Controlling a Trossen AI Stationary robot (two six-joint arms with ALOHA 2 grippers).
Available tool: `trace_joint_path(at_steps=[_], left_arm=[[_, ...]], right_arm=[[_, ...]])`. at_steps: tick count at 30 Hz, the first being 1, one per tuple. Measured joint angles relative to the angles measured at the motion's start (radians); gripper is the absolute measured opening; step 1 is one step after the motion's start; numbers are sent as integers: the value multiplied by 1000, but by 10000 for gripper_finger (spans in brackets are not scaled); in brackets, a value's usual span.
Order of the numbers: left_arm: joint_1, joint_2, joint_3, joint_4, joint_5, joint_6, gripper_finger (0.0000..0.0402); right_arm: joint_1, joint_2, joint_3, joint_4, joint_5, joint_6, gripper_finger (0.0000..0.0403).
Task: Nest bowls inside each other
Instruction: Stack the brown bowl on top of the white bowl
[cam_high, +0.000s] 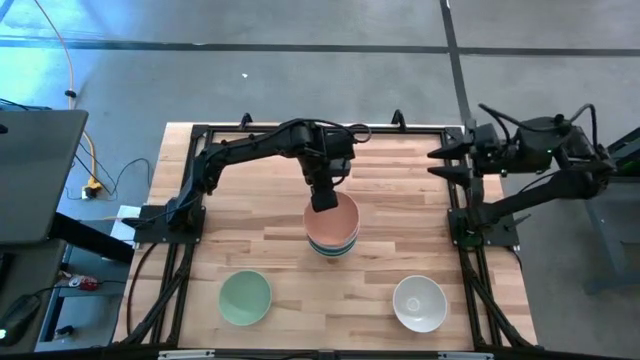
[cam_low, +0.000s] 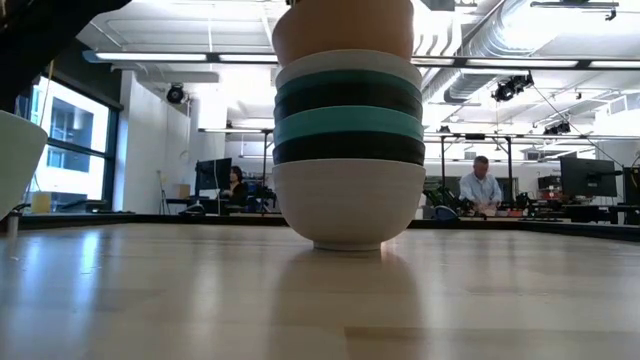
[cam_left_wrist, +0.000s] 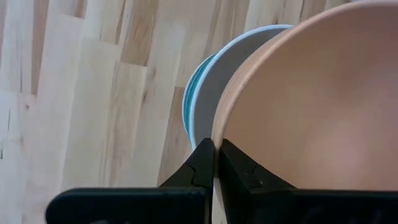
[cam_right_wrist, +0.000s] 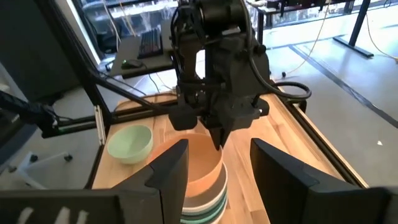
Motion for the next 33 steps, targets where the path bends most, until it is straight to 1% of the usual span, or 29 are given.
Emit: trace_joint_path(at_steps=[15,33], left_arm=[[-3,79,0,-28,4,11,0],[-3,84,0,-43,-28,27,0]], right_arm=[[0,-26,-13,14,0,-1,165],[0,-27,-13,-9,0,-4,165]])
